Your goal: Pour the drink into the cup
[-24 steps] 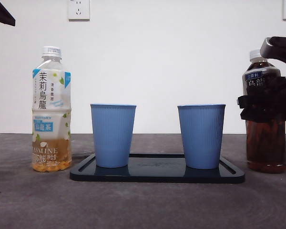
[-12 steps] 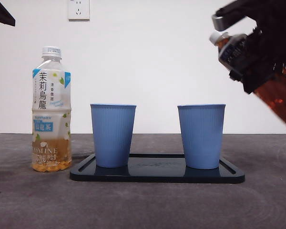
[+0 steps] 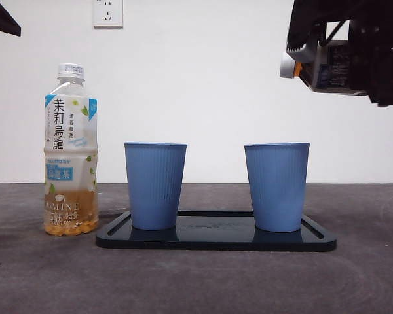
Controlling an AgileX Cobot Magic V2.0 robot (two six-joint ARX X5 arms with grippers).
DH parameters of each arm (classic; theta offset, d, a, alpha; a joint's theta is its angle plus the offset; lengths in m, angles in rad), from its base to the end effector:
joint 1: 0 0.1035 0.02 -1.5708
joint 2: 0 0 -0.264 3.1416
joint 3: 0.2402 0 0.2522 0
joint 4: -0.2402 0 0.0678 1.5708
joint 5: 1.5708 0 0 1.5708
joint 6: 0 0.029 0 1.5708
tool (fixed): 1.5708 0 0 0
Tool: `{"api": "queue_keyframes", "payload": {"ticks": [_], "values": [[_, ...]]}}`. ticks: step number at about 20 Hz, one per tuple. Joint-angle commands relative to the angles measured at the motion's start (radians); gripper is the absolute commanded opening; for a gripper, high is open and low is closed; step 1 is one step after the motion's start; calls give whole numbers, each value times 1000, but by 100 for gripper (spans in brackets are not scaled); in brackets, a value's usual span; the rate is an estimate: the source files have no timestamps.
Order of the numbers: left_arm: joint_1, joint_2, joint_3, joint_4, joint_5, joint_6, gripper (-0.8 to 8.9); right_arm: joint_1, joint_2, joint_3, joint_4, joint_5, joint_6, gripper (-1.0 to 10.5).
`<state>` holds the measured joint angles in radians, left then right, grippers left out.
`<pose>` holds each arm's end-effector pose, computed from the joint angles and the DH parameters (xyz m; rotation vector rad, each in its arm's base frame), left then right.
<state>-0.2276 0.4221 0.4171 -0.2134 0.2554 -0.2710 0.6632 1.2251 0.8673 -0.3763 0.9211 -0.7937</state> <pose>0.1133 -0.0338 0.2497 -0.2677 0.2843 -0.4482 0.2068 0.1322 0.2651 -1.2943 0.6082 -0.0290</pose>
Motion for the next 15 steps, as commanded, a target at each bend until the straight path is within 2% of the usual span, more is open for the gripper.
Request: {"api": "queue_keyframes", "payload": {"ticks": [1, 4, 9, 12, 15], "values": [[-4, 2, 0, 1, -5, 17, 496, 12, -3, 32, 31, 57, -93, 159], [-4, 2, 0, 3, -5, 19, 496, 12, 1, 32, 31, 80, -159, 159], [-4, 2, 0, 3, -5, 20, 496, 12, 31, 32, 32, 113, -224, 159], [-4, 2, 0, 3, -5, 20, 496, 14, 53, 32, 32, 151, -235, 159], [-4, 2, 0, 3, -5, 21, 496, 15, 56, 32, 32, 153, -241, 158]]}}
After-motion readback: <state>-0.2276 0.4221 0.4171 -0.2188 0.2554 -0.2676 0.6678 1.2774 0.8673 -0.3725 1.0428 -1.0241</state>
